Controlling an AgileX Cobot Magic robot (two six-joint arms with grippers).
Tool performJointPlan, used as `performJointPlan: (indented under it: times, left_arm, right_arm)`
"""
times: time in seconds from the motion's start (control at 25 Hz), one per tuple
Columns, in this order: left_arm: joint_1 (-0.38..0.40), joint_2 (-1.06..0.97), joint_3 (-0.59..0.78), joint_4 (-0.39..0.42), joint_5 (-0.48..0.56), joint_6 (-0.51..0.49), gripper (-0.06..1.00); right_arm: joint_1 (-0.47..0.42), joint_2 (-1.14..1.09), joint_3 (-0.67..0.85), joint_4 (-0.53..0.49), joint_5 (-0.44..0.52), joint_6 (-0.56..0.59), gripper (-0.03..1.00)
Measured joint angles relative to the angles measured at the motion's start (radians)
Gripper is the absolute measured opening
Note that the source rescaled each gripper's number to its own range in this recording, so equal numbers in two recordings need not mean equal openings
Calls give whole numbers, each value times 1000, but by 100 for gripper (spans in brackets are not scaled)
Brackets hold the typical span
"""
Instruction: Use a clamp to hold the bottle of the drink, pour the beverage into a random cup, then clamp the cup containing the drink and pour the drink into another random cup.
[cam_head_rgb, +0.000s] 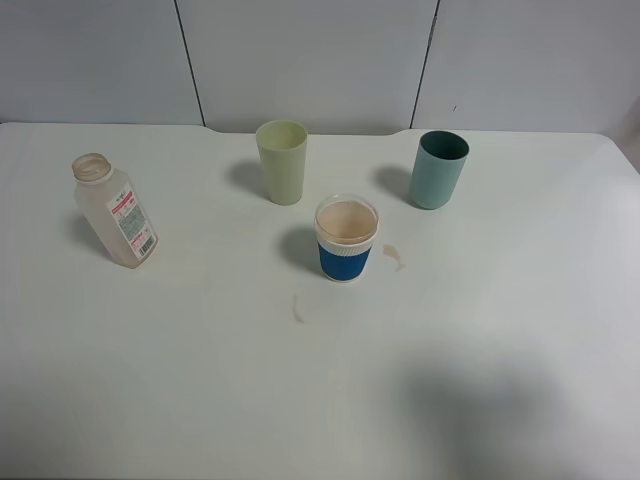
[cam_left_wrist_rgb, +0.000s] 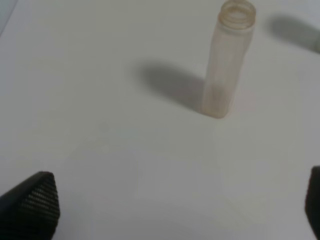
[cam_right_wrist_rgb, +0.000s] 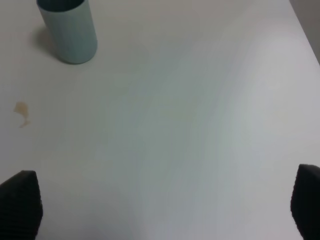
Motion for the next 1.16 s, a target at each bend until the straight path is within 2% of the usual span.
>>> performJointPlan:
  times: [1.16]
  left_arm:
    - [0, 0, 0, 0, 0, 0, 100]
  right_arm:
    - [0, 0, 3, 0, 0, 5, 100]
